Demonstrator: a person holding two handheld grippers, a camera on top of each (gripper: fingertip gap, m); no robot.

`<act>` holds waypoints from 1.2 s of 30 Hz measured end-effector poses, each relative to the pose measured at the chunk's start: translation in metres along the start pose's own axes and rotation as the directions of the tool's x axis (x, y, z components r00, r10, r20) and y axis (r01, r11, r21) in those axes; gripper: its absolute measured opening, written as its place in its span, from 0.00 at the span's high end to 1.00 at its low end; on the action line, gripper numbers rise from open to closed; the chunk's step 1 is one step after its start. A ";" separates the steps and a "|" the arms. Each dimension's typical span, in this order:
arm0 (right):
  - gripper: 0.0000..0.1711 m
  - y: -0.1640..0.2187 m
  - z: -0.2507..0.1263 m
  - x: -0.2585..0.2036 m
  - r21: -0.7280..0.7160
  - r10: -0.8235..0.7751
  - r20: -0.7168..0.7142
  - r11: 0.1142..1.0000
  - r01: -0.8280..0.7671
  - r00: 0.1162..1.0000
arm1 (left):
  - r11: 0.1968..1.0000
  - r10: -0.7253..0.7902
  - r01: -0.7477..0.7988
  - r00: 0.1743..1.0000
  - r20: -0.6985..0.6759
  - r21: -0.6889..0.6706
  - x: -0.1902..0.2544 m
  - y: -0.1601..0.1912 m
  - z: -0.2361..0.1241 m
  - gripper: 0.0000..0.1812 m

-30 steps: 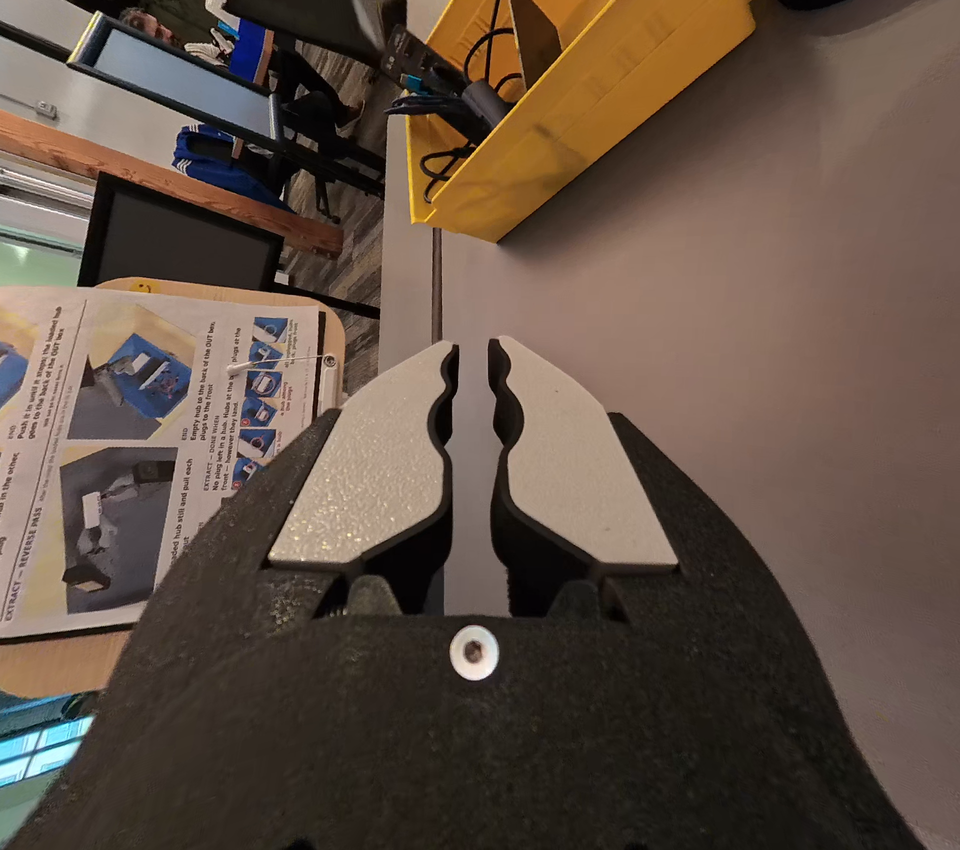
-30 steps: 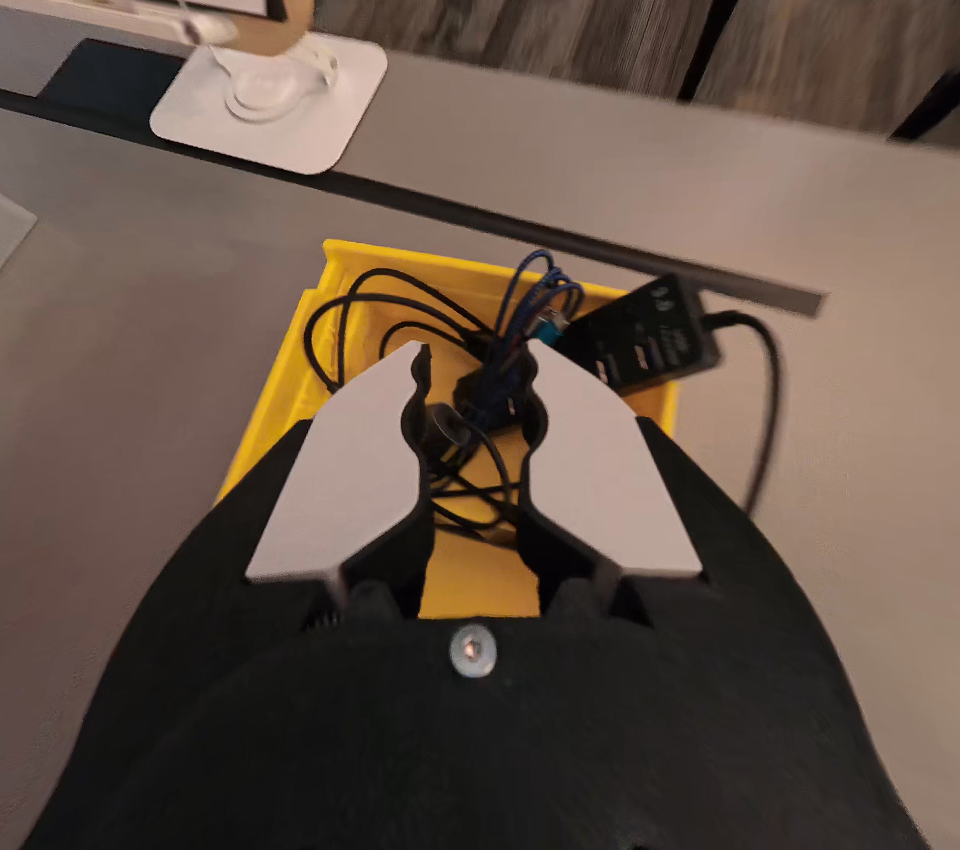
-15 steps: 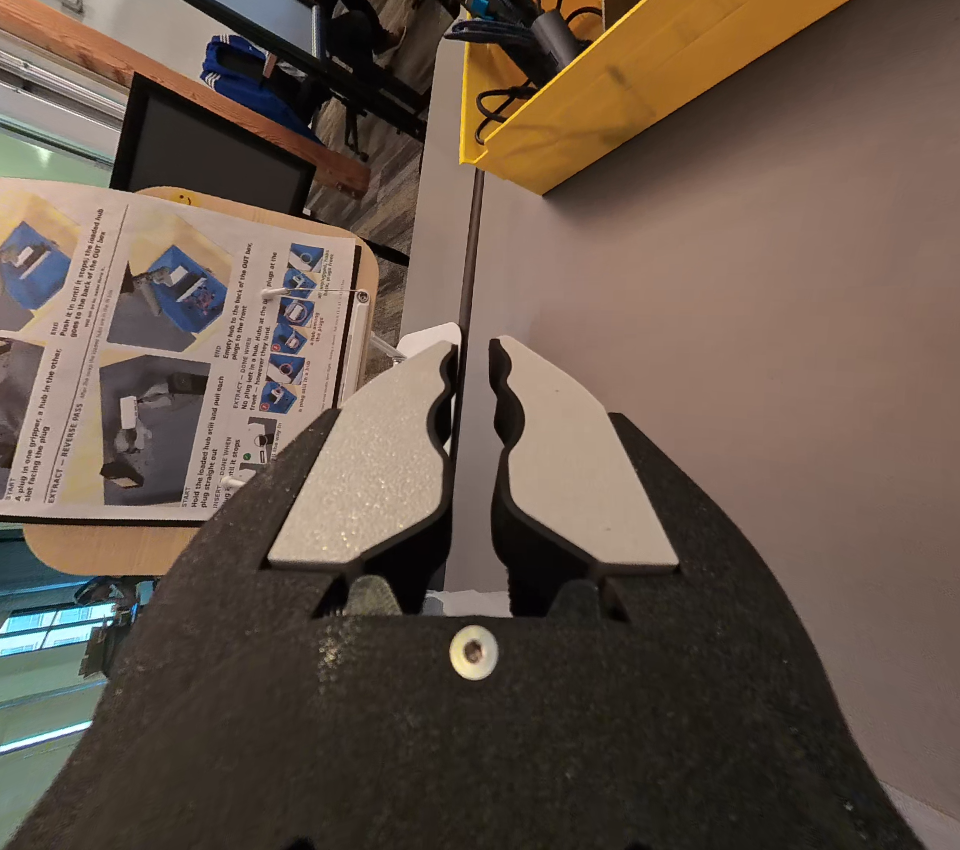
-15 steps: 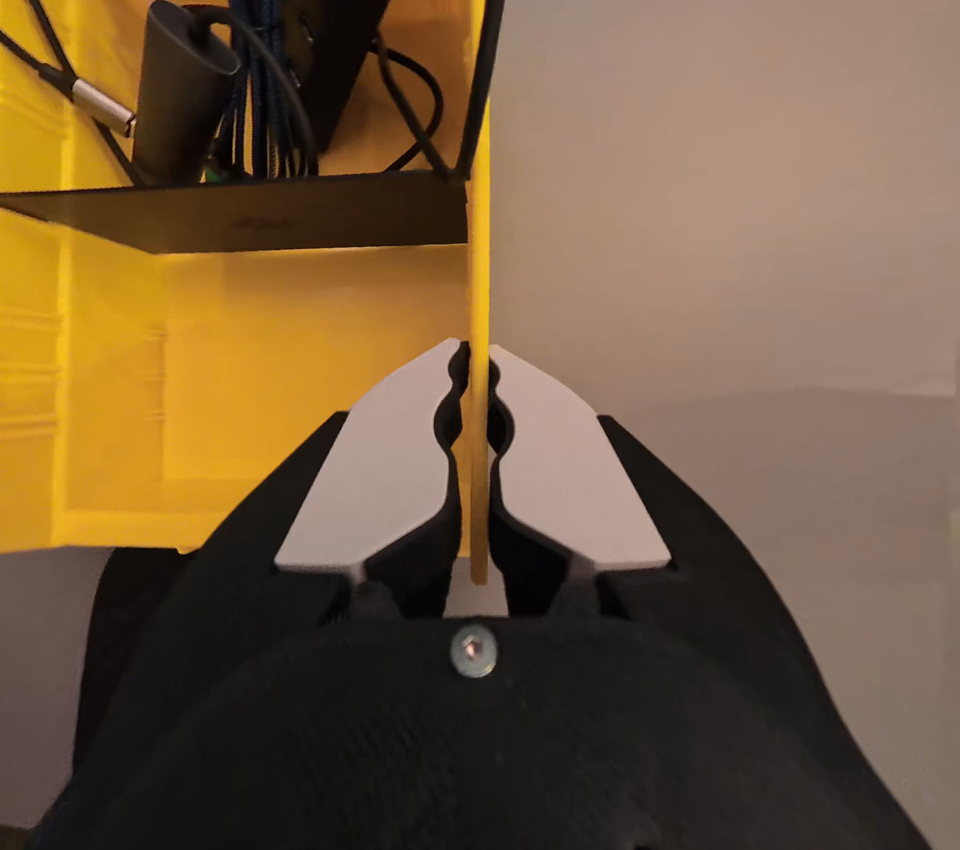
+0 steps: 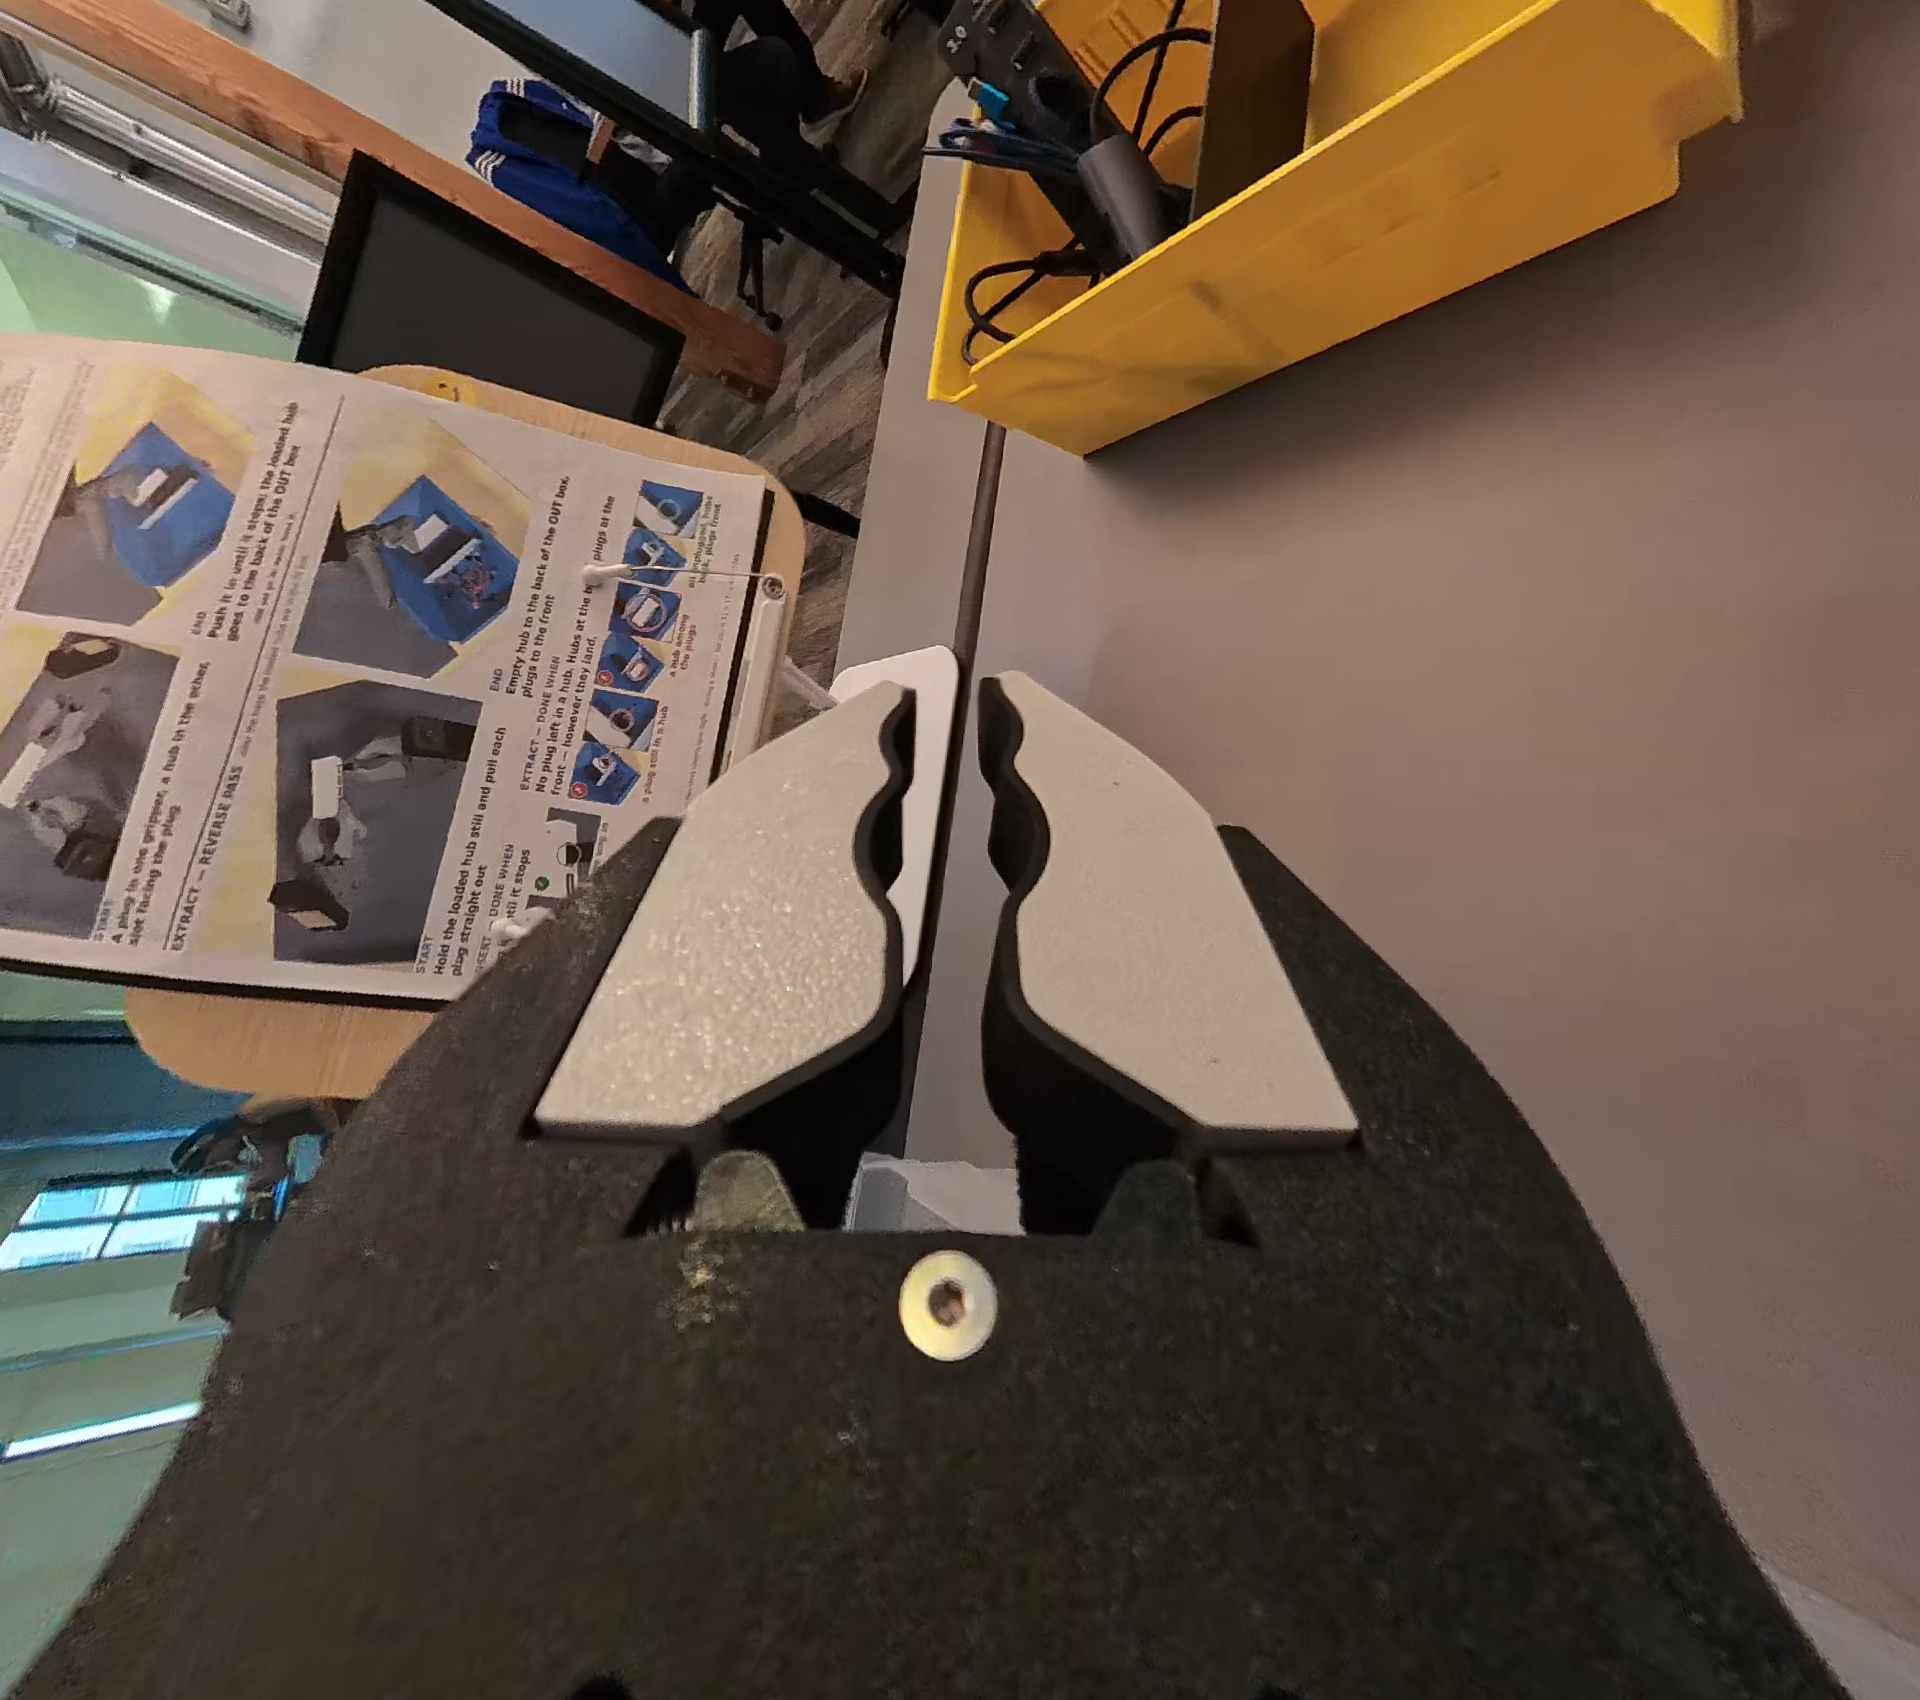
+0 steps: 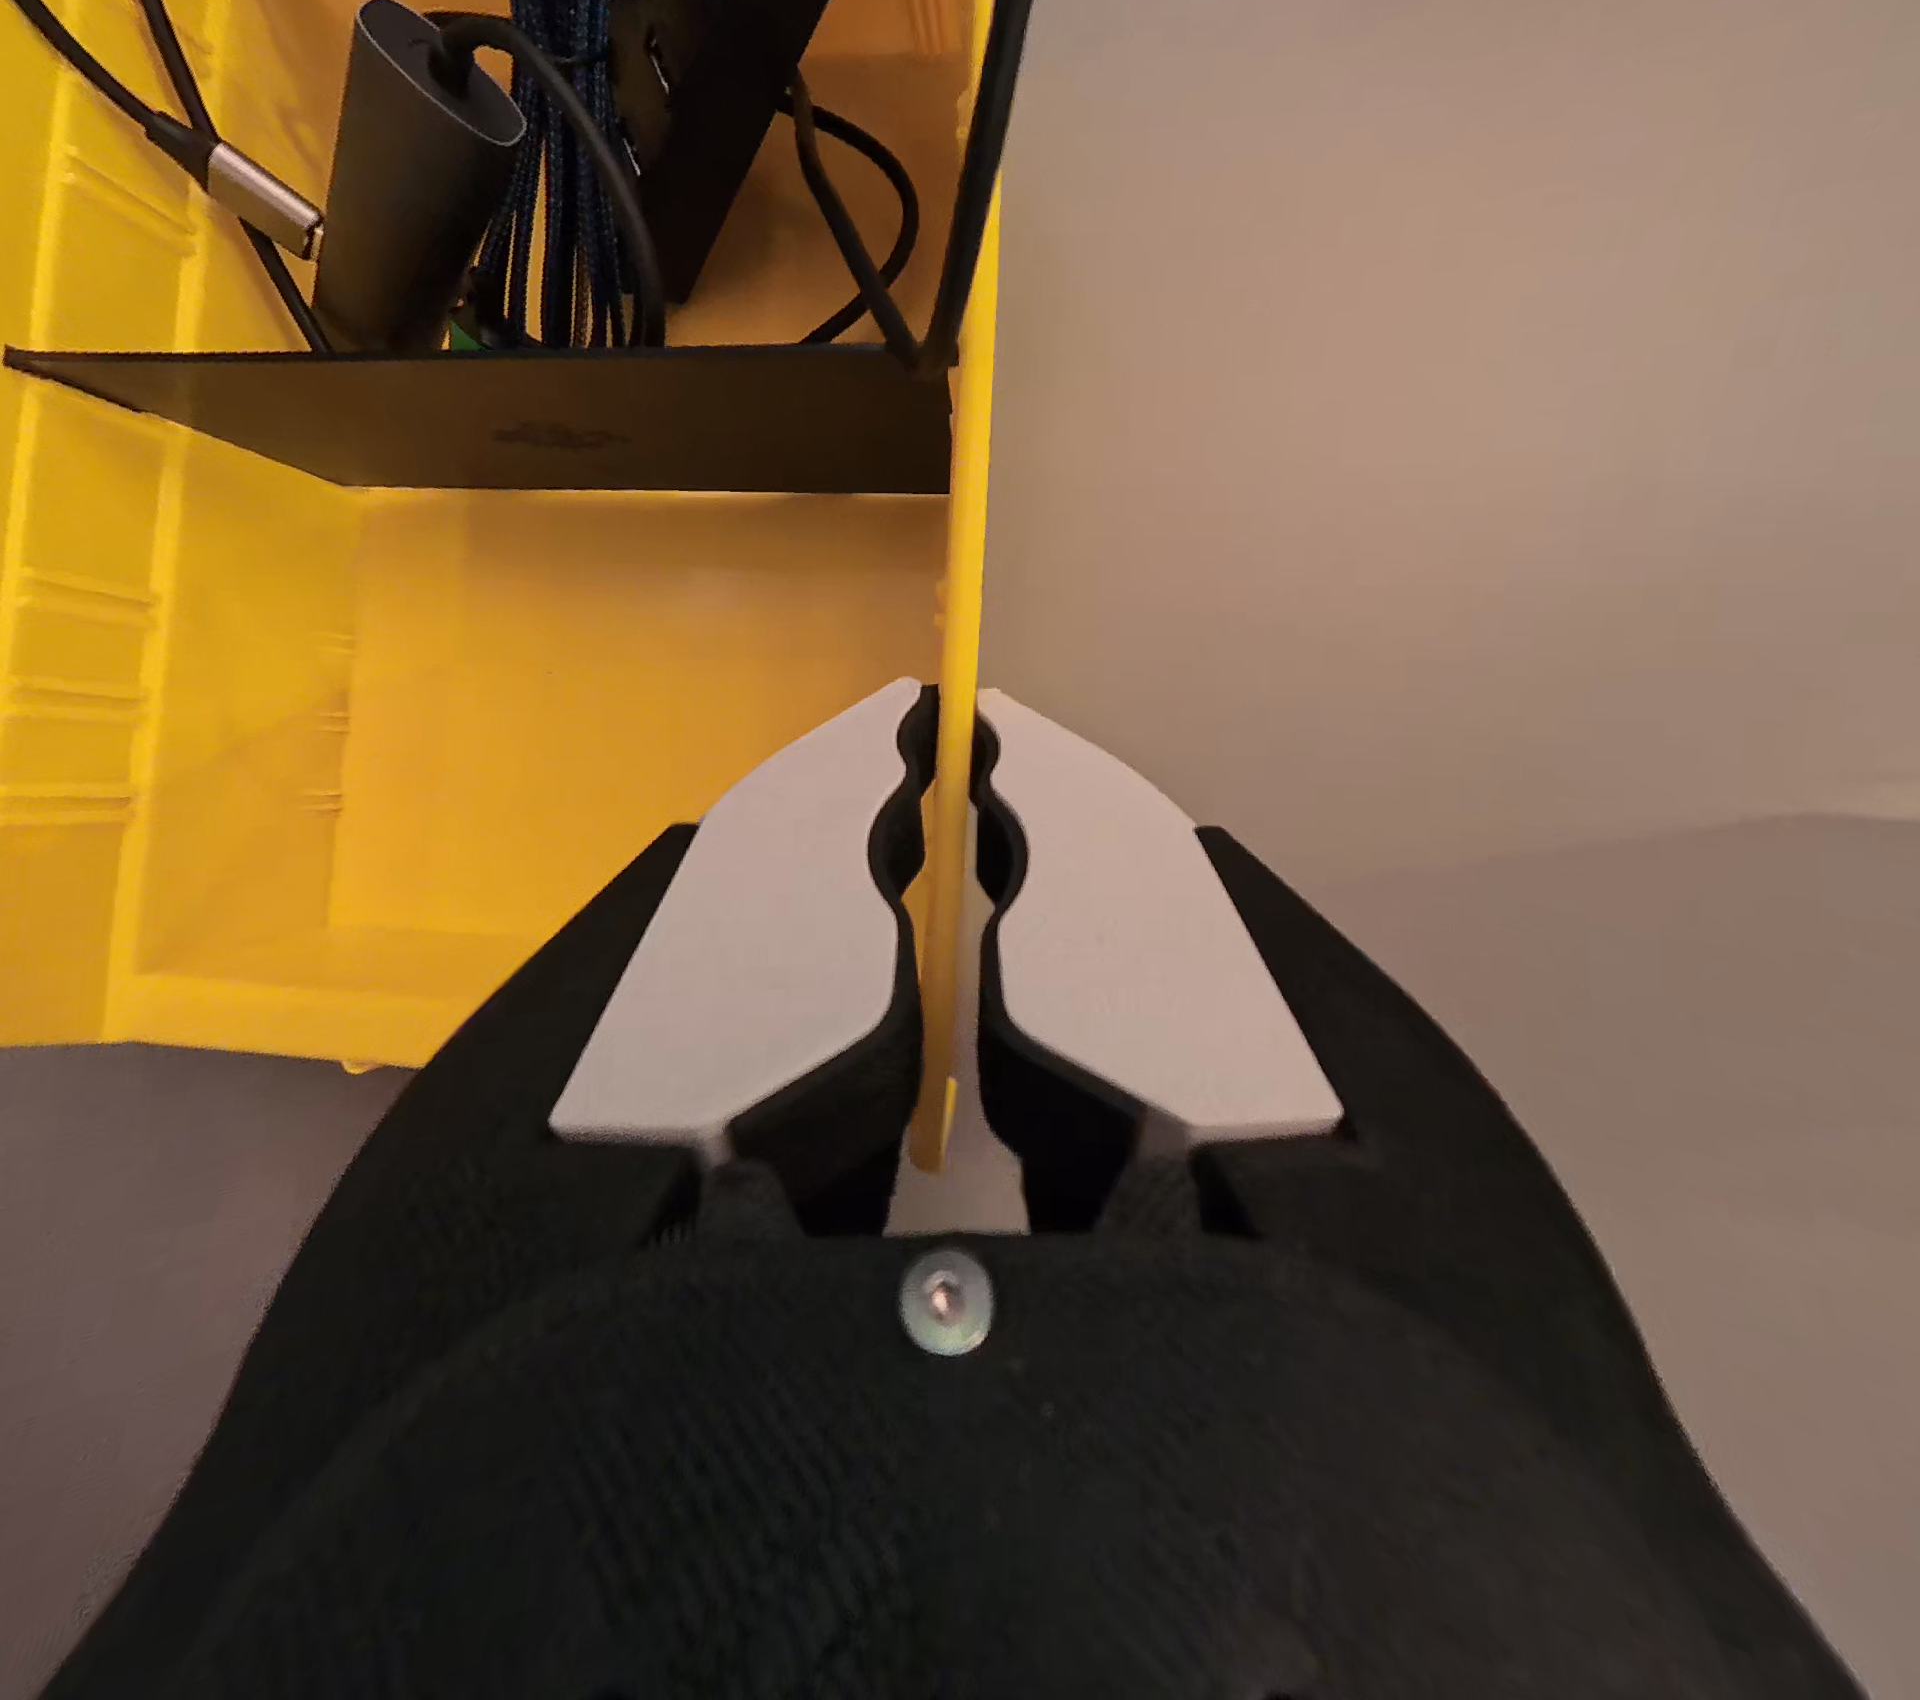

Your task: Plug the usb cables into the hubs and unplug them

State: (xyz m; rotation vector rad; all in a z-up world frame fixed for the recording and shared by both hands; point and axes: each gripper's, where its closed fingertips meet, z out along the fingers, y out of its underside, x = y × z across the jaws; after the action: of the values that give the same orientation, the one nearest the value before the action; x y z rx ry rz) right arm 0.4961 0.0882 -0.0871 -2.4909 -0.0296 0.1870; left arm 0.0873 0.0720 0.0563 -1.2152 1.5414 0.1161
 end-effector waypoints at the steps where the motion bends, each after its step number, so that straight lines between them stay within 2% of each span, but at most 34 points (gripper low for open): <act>1: 0.95 -0.002 -0.003 0.002 0.008 -0.037 -0.018 0.999 0.037 0.999 | 1.000 -0.010 0.010 1.000 0.011 -0.001 -0.003 0.001 -0.002 0.94; 3: 0.92 -0.024 -0.022 0.004 0.113 -0.129 -0.104 0.984 0.140 0.986 | 0.998 -0.057 0.058 0.997 0.052 -0.011 -0.015 0.006 -0.007 0.94; 6: 0.82 -0.083 -0.081 0.002 0.361 -0.224 -0.300 0.873 0.328 0.927 | 0.965 -0.249 0.257 0.958 0.139 -0.043 -0.042 0.022 -0.022 0.94; 8: 0.75 -0.109 -0.112 -0.010 0.468 -0.202 -0.273 0.826 0.313 0.941 | 0.927 -0.367 0.373 0.922 0.122 -0.035 -0.048 0.031 -0.035 0.94; 9: 0.73 -0.116 -0.119 -0.013 0.486 -0.162 -0.224 0.836 0.254 0.961 | 0.907 -0.410 0.419 0.901 0.143 -0.037 -0.054 0.037 -0.042 0.94; 10: 0.73 -0.116 -0.118 -0.014 0.468 -0.115 -0.161 0.865 0.179 0.980 | 0.884 -0.451 0.465 0.877 0.167 -0.054 -0.059 0.046 -0.050 0.94; 12: 0.75 -0.100 -0.094 -0.015 0.330 -0.048 -0.052 0.942 0.063 0.997 | 0.826 -0.523 0.549 0.832 0.186 -0.132 -0.057 0.066 -0.065 0.94; 14: 0.81 -0.075 -0.061 -0.013 0.194 -0.084 -0.042 0.977 0.091 0.996 | 0.764 -0.568 0.614 0.787 0.242 -0.201 -0.058 0.090 -0.082 0.94; 16: 0.81 -0.064 -0.035 0.005 0.061 -0.185 -0.124 0.979 0.193 0.975 | 0.685 -0.587 0.673 0.736 0.337 -0.278 -0.060 0.121 -0.102 0.91; 17: 0.82 -0.061 -0.027 0.014 0.016 -0.178 -0.159 0.983 0.182 0.971 | 0.633 -0.566 0.703 0.706 0.425 -0.324 -0.064 0.141 -0.115 0.89; 19: 0.81 -0.057 -0.014 0.008 -0.003 -0.149 -0.068 0.989 0.149 0.987 | 0.524 -0.530 0.754 0.653 0.541 -0.396 -0.064 0.173 -0.139 0.82; 21: 0.80 -0.044 -0.004 0.010 -0.081 -0.078 -0.017 0.994 0.077 0.997 | 0.407 -0.570 0.798 0.602 0.559 -0.445 -0.048 0.196 -0.152 0.79; 24: 0.80 -0.021 0.007 0.010 -0.198 -0.051 0.041 0.978 0.058 0.998 | 0.240 -0.573 0.828 0.542 0.614 -0.507 -0.029 0.234 -0.172 0.77; 27: 0.80 -0.014 0.008 0.010 -0.227 -0.018 0.064 0.973 0.032 0.998 | 0.162 -0.561 0.870 0.470 0.682 -0.466 -0.026 0.262 -0.190 0.77; 31: 0.80 -0.014 0.005 0.011 -0.219 0.000 0.059 0.976 0.013 0.998 | 0.042 -0.600 0.889 0.387 0.700 -0.455 -0.005 0.287 -0.207 0.76; 33: 0.80 -0.006 0.007 0.008 -0.257 0.011 0.072 0.966 0.008 0.997 | -0.012 -0.640 0.892 0.341 0.688 -0.453 0.008 0.298 -0.210 0.74; 36: 0.82 0.008 0.014 0.007 -0.336 0.000 0.067 0.941 0.022 0.998 | -0.080 -0.730 0.908 0.228 0.645 -0.411 0.019 0.308 -0.203 0.76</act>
State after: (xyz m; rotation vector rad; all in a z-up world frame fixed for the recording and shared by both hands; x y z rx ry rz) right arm 0.5006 0.0907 -0.1036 -2.8251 -0.1119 0.2797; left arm -0.2698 0.0749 -0.0369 -2.6064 0.1124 0.0426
